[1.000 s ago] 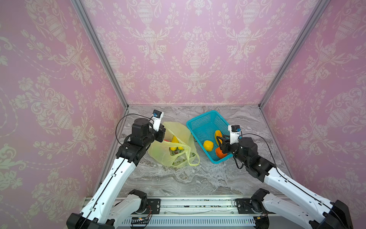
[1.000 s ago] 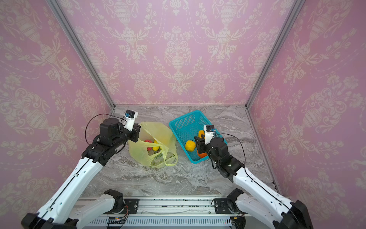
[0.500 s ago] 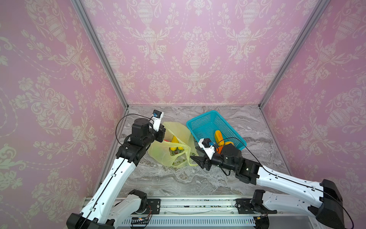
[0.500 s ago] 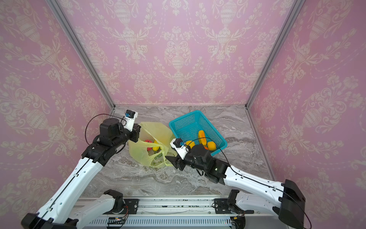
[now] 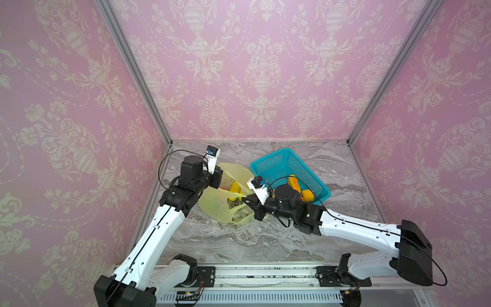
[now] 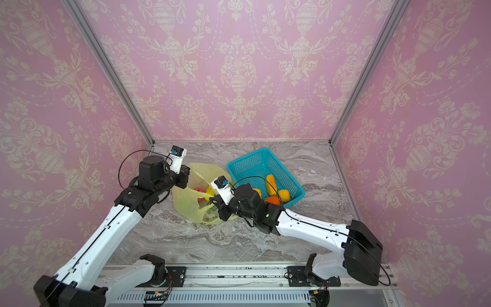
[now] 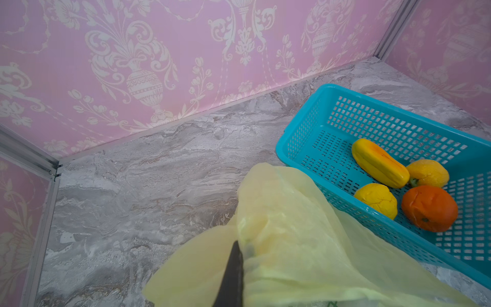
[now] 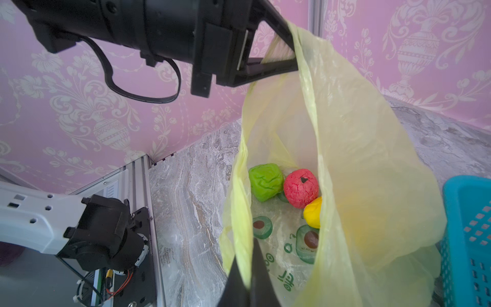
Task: Untie the knot of the plastic bag and take out the fruit
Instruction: 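Move the right gripper back to the bag while the left gripper lifts the bag, then lower the open right gripper into the bag mouth toward the yellow fruits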
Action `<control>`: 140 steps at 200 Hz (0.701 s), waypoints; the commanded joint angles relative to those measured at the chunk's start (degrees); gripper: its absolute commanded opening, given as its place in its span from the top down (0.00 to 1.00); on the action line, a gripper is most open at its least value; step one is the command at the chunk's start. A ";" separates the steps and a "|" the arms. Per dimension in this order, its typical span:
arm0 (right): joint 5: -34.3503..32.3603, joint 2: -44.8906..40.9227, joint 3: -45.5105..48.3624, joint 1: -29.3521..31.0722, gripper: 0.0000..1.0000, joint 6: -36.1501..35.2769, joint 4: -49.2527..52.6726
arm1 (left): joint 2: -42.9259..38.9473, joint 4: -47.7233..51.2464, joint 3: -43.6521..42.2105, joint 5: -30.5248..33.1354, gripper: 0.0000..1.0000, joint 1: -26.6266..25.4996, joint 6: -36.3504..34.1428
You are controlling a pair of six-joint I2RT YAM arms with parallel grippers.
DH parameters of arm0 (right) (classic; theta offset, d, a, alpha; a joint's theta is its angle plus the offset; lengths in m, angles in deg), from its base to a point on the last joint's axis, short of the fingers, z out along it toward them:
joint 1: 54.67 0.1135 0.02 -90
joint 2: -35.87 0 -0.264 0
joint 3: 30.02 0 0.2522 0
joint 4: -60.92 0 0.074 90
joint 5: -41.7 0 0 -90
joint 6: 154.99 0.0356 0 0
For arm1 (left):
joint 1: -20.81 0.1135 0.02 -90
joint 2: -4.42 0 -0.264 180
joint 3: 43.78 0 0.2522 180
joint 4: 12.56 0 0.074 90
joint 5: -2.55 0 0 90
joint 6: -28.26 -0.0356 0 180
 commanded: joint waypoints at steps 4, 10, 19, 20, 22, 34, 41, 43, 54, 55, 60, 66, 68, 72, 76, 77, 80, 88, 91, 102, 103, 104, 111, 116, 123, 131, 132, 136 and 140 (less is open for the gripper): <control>-4.35 2.46 -6.40 0.22 1.00 0.04 0.62 | 7.87 6.78 10.51 10.60 1.00 0.86 2.31; -5.23 3.57 -8.22 0.26 1.00 -0.31 2.18 | 10.14 9.04 13.67 12.69 1.00 1.06 2.74; -6.42 5.23 -11.11 0.08 1.00 -0.90 4.74 | 13.16 11.56 18.21 14.85 1.00 1.35 3.29; -6.53 5.44 -11.44 0.10 1.00 -0.94 5.01 | 13.46 11.80 18.71 15.07 1.00 1.33 3.37; -6.73 5.80 -12.13 0.07 1.00 -1.09 5.52 | 14.01 12.16 19.68 15.51 1.00 1.38 3.47; -7.27 7.52 -16.11 -0.18 1.00 -2.04 7.68 | 16.50 14.17 24.59 17.87 1.00 1.57 4.60; -7.30 8.17 -17.32 -0.23 1.00 -2.56 8.49 | 17.33 15.11 27.00 19.09 1.00 1.70 5.73; -7.21 8.26 -17.62 -0.28 1.00 -2.70 8.63 | 17.50 15.34 27.62 19.35 1.00 1.70 6.01; -6.02 8.63 -18.62 -0.32 1.00 -3.75 9.75 | 18.45 16.55 30.17 19.91 1.00 1.73 7.63; -5.85 8.59 -18.71 -0.28 1.00 -3.86 9.84 | 18.52 16.67 30.27 19.94 1.00 1.74 7.78; -4.79 8.37 -18.67 -0.32 1.00 -4.53 9.89 | 18.79 17.41 31.08 20.04 1.00 1.67 8.55; -2.69 7.95 -18.11 -0.25 1.00 -5.44 9.51 | 19.14 18.49 32.01 20.08 1.00 1.71 9.46; -1.88 7.83 -17.88 -0.24 1.00 -5.81 9.33 | 19.18 18.88 32.19 20.14 1.00 1.67 9.78; -0.10 7.56 -17.30 -0.19 1.00 -6.59 9.00 | 19.23 19.50 32.57 20.10 1.00 1.74 10.40; 1.84 7.28 -16.75 -0.08 1.00 -7.39 8.71 | 19.28 20.02 32.73 19.93 1.00 1.70 11.00; 2.34 7.21 -16.59 -0.07 1.00 -7.62 8.62 | 19.29 20.07 32.69 19.86 1.00 1.72 11.18; 3.50 6.91 -16.05 0.04 1.00 -8.31 8.58 | 19.21 20.34 32.55 19.58 1.00 1.69 11.53; 7.00 6.48 -14.67 0.32 1.00 -10.02 8.35 | 18.60 20.39 31.51 18.61 1.00 1.75 12.21; 7.93 6.29 -14.07 0.51 1.00 -10.78 8.23 | 18.28 20.33 30.85 18.23 1.00 1.72 12.43; 10.01 5.85 -11.18 1.35 1.00 -12.61 8.08 | 16.70 19.23 27.73 16.58 1.00 1.67 13.16; 10.12 5.84 -10.95 1.39 1.00 -12.73 8.05 | 16.55 19.06 27.56 16.38 1.00 1.71 13.18; 10.22 5.79 -10.79 1.46 1.00 -12.88 8.07 | 16.33 18.89 27.12 16.15 1.00 1.69 13.23; 10.92 5.79 -9.78 1.92 1.00 -13.51 8.06 | 14.97 17.55 24.38 14.41 1.00 1.68 13.49; 11.48 5.90 -9.35 2.15 1.00 -13.83 8.21 | 14.04 16.38 22.35 12.93 1.00 1.73 13.63; 12.25 6.30 -9.14 2.48 1.00 -14.17 8.60 | 12.83 15.02 19.57 10.49 1.00 1.68 13.64; 12.76 7.07 -9.44 2.88 1.00 -14.49 9.52 | 11.87 14.01 17.03 8.47 1.00 1.67 13.72; 12.77 7.11 -9.46 2.95 1.00 -14.50 9.64 | 11.76 13.95 16.71 8.32 1.00 1.71 13.77; 12.71 7.51 -9.88 3.24 1.00 -14.66 10.18 | 11.48 13.62 15.74 7.73 1.00 1.69 13.68; 12.57 8.02 -10.27 3.63 1.00 -14.73 10.69 | 11.26 13.54 15.04 7.33 1.00 1.69 13.41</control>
